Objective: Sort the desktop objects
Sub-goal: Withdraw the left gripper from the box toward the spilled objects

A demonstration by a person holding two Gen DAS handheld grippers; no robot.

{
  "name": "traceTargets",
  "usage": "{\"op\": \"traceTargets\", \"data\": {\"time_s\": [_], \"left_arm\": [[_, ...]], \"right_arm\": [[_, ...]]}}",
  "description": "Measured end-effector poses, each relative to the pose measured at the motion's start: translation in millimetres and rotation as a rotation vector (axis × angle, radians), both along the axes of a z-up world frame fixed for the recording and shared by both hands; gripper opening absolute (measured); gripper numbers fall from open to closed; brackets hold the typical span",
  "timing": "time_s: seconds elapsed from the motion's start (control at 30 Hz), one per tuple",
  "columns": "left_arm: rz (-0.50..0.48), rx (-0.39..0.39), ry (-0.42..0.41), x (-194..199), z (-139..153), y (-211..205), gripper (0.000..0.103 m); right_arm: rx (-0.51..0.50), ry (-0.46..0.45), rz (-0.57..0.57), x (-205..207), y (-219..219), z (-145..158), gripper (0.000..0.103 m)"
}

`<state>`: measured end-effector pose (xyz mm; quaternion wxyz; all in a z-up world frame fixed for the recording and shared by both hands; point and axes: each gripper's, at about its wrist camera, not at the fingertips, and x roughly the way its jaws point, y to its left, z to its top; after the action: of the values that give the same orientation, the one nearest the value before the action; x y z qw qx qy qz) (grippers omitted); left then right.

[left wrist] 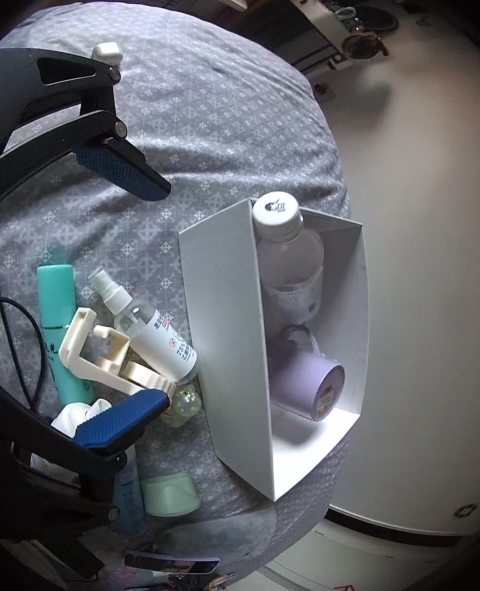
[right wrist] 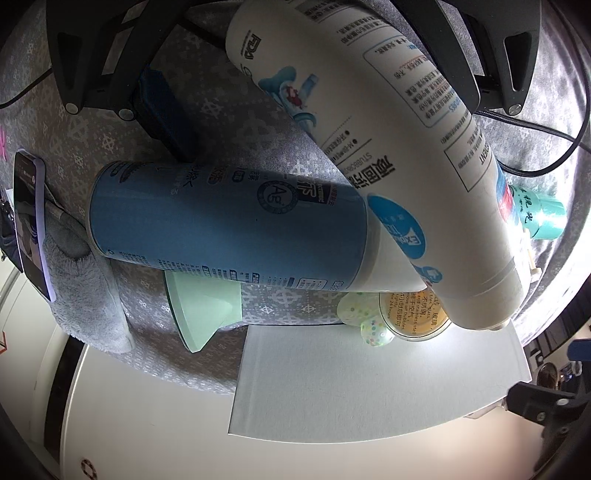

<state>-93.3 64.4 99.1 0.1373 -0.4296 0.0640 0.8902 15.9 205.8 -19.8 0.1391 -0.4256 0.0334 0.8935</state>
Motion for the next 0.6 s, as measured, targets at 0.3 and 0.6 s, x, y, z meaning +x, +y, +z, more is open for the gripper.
{"op": "traceTargets", "data": {"time_s": [0.3,0.6], "left_arm": [[0.138,-0.055,-0.044,36.0,-22.7,-27.7,0.102],[0.237,-0.014,-0.055,68.1,-34.8,-63.7,0.102]], "right_arm": [[0.000,0.000,0.000,0.0,0.0,-0.1,0.103],[0.000,0.000,0.000,0.0,0.1,-0.1,0.103]]}}
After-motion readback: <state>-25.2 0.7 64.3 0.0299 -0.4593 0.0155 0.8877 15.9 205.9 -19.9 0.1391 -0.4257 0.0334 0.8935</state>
